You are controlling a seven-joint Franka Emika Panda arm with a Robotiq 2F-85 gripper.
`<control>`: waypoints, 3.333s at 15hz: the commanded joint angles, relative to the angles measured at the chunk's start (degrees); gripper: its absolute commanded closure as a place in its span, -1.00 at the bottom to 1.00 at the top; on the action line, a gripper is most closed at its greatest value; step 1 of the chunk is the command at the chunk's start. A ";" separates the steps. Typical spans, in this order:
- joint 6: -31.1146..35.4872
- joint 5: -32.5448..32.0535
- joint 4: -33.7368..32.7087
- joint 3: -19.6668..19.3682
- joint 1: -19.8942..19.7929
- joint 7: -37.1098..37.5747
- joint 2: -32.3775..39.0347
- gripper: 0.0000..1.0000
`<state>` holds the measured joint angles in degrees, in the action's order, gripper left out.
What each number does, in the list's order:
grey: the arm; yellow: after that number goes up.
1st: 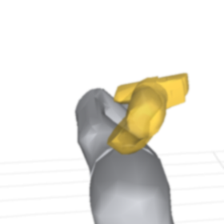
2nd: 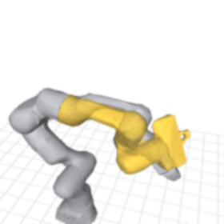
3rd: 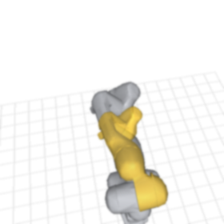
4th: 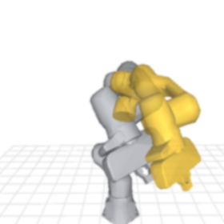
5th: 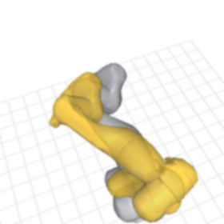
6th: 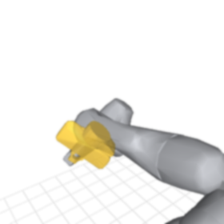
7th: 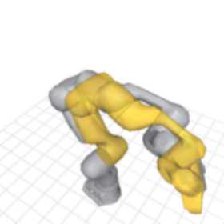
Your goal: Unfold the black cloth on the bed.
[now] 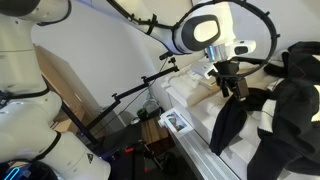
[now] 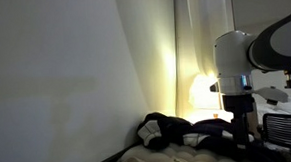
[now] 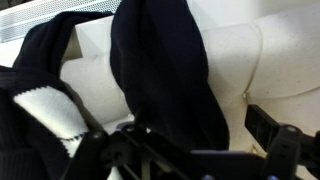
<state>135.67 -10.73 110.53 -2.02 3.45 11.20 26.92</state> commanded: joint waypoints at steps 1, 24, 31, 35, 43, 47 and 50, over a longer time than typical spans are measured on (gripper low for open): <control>0.61 -0.08 -2.12 -0.83 0.36 -0.24 2.33 -1.00; -3.24 2.57 1.13 2.43 1.43 -6.03 -5.73 0.87; -7.63 2.78 7.79 6.90 3.77 -5.99 -21.16 0.87; -12.12 5.03 10.30 9.70 4.74 -8.25 -28.11 0.87; -16.38 5.65 14.45 12.41 6.80 -9.63 -35.33 0.87; -18.47 5.54 17.08 13.93 8.33 -9.14 -39.86 0.87; -20.11 5.39 18.97 16.08 10.30 -8.58 -44.14 0.87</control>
<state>118.00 -6.13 126.26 12.46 12.06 3.38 -10.89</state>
